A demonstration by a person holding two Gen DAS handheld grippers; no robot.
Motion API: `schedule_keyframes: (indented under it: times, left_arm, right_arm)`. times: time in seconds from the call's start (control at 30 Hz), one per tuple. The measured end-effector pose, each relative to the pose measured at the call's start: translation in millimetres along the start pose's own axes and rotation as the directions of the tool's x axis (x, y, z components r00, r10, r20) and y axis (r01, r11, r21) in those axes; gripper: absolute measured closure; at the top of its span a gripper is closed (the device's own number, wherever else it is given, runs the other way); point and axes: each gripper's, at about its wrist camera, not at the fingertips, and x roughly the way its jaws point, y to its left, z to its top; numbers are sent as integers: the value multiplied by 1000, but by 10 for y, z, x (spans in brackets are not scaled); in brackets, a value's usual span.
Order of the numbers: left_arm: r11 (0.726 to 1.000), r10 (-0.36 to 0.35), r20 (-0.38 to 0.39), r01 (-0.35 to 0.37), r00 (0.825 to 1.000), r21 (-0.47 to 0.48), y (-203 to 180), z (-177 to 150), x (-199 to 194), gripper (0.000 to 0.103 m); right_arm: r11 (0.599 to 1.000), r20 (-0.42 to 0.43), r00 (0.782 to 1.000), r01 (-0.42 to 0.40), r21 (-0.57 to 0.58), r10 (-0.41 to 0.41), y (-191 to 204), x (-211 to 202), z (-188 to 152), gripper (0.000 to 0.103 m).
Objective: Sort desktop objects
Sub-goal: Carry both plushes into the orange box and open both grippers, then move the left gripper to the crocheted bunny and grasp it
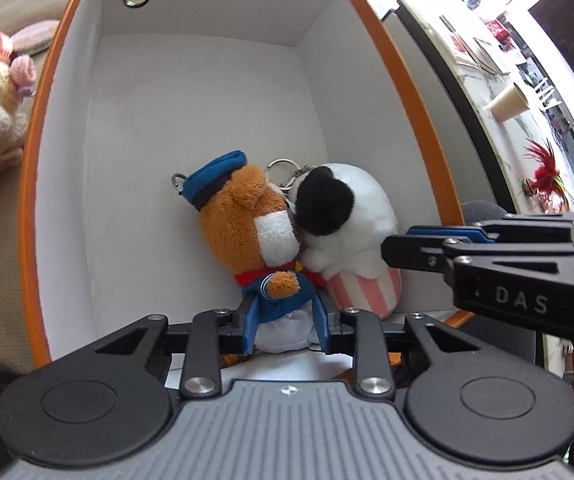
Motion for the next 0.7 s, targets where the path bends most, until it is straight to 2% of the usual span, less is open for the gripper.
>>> schedule_keyframes:
  times: [0.17,0.3,0.37,0.43,0.53,0.63,0.7]
  left_arm:
    - [1000,8,-29,-8,1000,1,-26,16,134,71]
    - [999,26,-19,-26,999,26,-79,-6,87,70]
    - [999,36,-8,-35,999,42,-111,-10,36,66]
    - [999,30,-1,-30,1000,41,-108,-24,-40,45]
    - [998,17,35,-19,999,63,-151,-52,-200,43]
    - [996,-11,88,4,996,86,-177,-84,-426,43]
    - [995,-43,142,30,989,93,-143,-115,-633,43]
  right_arm:
    - [1000,-19,1000,23,-16,-23,35,120,-22,85]
    - [1000,-15,1000,24,-19,-24,37,100,-23,85]
    - [1000,-12,1000,17,-15,-17,31,56,-18,83]
    - [1000,7,1000,23,-22,-23,47,-19,-9,83]
    - [999,47,999,26,-38,-24,85,-144,7,82]
    - [999,112,994,9,-46,-4,158,-294,32,68]
    - [998,164,986,11,-62,-1,236,-396,70,68]
